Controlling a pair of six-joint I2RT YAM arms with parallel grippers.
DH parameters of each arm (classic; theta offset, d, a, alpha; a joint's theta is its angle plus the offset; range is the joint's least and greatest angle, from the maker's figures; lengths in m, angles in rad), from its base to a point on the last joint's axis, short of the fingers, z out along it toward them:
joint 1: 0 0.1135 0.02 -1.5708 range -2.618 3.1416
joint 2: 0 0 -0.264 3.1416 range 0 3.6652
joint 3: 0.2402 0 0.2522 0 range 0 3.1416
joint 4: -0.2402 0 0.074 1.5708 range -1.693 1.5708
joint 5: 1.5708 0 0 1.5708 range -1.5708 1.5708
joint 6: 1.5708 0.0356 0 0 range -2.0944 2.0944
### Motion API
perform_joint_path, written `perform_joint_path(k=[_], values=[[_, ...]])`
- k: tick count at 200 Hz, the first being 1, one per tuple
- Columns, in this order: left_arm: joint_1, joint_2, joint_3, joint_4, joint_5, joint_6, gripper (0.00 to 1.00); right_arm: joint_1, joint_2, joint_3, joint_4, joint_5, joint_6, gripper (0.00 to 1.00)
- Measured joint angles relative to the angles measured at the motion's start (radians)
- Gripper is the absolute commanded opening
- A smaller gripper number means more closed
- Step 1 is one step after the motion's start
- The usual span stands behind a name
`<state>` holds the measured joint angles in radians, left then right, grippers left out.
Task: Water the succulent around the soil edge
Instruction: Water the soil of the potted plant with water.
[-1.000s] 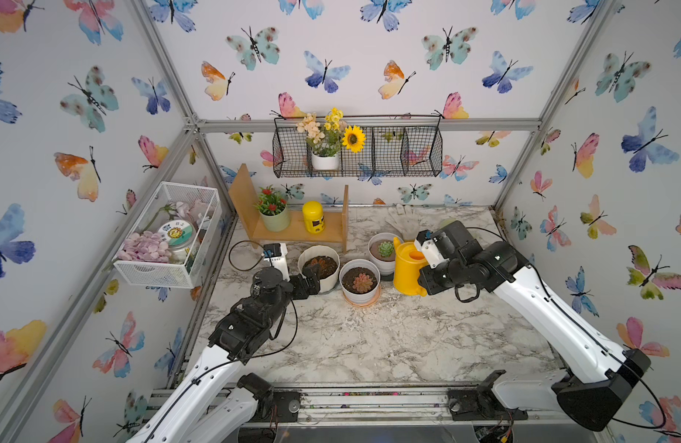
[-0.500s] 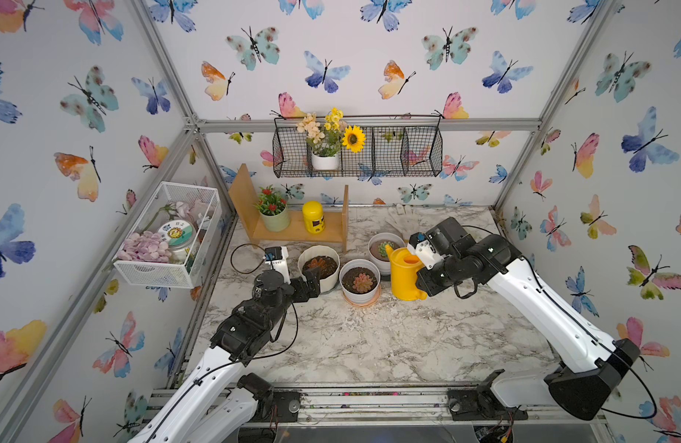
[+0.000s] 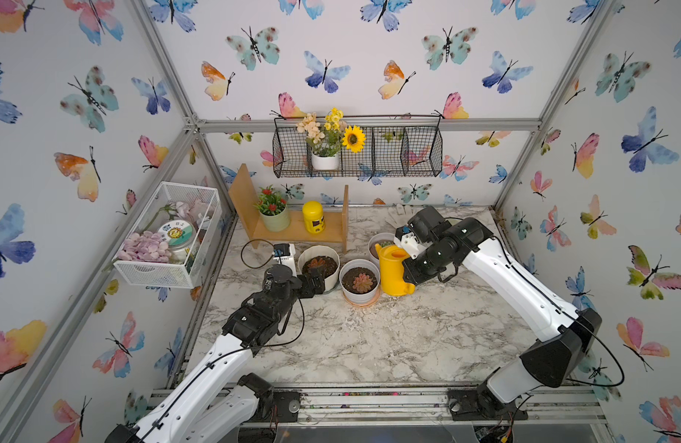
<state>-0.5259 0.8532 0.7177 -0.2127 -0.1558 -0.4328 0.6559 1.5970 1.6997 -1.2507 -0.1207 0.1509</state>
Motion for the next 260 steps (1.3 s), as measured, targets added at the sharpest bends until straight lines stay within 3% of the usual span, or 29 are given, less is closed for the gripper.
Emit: perform_joint_path(k=[76,129,154,197,260], values=[[0.000,0.029,0.032,-0.005,-0.003,-0.006,0.98,-0.026,0.021,0.042,0.002,0.014,0.005,0.02],[0.000,0.109,0.197,-0.080,-0.056,-0.016,0.99,-0.030,-0.059,-0.014,0.026,0.043,0.021,0.02],[0.001,0.115,0.211,-0.062,-0.058,-0.019,0.98,-0.030,-0.082,-0.023,0.038,0.051,0.025,0.02],[0.087,0.245,0.246,-0.034,-0.055,-0.006,0.99,-0.030,-0.064,-0.015,0.020,0.051,0.071,0.02],[0.116,0.244,0.374,-0.224,0.002,-0.021,0.98,-0.030,-0.027,0.154,-0.067,0.009,0.123,0.02]])
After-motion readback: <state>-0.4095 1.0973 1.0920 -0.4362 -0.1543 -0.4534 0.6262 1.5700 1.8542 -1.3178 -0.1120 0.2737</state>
